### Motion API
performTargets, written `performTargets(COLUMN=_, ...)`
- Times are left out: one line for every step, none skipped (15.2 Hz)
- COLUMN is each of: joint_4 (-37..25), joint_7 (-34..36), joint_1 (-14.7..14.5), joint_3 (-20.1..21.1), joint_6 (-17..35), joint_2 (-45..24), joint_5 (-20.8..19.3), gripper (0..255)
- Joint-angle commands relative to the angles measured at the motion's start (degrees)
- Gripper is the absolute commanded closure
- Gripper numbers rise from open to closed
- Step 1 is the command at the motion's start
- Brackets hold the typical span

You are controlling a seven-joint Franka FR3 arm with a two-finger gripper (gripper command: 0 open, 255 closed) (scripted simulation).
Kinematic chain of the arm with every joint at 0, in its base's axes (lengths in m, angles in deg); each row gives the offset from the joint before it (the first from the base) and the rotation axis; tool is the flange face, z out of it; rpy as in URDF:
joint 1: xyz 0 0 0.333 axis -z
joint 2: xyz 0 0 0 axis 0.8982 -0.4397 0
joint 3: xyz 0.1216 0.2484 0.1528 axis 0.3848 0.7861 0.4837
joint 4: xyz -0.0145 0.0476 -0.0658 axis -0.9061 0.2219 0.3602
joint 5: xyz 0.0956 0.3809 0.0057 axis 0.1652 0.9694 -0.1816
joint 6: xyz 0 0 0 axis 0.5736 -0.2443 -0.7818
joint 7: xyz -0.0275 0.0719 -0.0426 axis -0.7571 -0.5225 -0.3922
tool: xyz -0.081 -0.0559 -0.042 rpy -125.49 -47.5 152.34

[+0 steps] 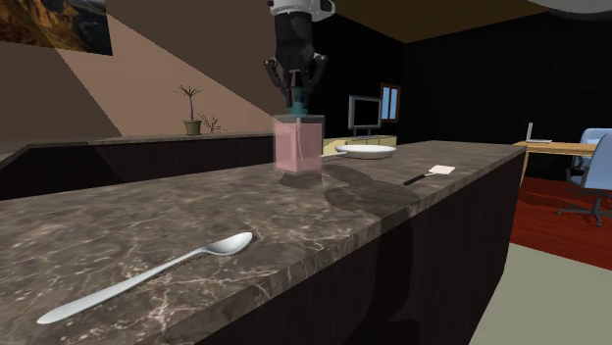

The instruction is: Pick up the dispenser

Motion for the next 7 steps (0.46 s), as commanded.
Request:
performTargets(joint_4=-4.2, joint_7=0.3, joint_1=-1.0, joint_3=0.2, joint_6=-2.7, joint_2=-1.8, joint_5=-1.2, gripper=255)
performTargets(joint_4=-6.3, joint_7=0.4, joint_1=-1.6, joint_3=0.3, joint_6=-4.0, joint_2=-2.7, joint_5=-1.8, gripper=255)
performTargets(joint_4=-8.5, joint_7=0.5, joint_1=-2.2, joint_3=0.4, joint_6=-5.3, joint_2=-3.7, joint_5=-2.5, gripper=255)
performTargets(joint_4=-10.9, joint_7=0.6, joint_1=-3.0, joint_3=0.5, joint_6=-6.8, joint_2=-4.8, joint_5=-3.2, gripper=255)
performTargets(joint_4=-13.6, joint_7=0.7, joint_1=-3.8, joint_3=0.5, joint_6=-8.3, joint_2=-6.0, joint_5=-4.1, gripper=255)
performTargets(joint_4=-14.0, joint_7=0.7, joint_1=-4.0, joint_3=0.5, joint_6=-8.6, joint_2=-6.2, joint_5=-4.2, gripper=255)
performTargets(joint_4=-14.0, joint_7=0.7, joint_1=-4.0, joint_3=0.5, joint_6=-8.6, joint_2=-6.2, joint_5=-4.2, gripper=255)
